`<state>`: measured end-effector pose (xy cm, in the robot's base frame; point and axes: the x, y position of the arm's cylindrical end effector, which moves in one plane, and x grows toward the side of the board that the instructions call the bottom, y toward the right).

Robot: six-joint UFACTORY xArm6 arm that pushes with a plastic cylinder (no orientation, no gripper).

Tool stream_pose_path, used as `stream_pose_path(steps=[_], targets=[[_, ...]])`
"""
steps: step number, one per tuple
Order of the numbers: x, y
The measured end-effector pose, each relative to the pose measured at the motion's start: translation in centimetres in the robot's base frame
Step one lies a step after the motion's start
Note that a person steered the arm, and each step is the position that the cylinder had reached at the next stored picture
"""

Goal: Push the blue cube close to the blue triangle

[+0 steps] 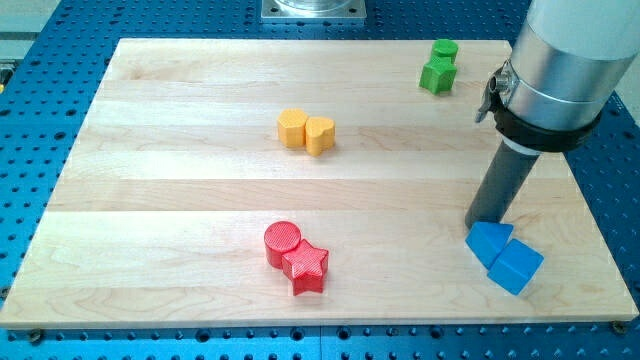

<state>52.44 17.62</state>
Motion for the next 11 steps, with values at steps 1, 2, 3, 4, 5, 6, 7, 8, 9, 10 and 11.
stream_pose_path(steps=[1,2,3,4,5,6,7,8,9,10,11], targets=[[0.2,0.1],[0.2,0.0],[-2.0,1.6],[-3.3,2.6],[-1.4,6.3],[2.7,8.6],[3.9,9.9],[7.4,8.3],[8.6,6.4],[9.5,2.3],[8.5,0.0]])
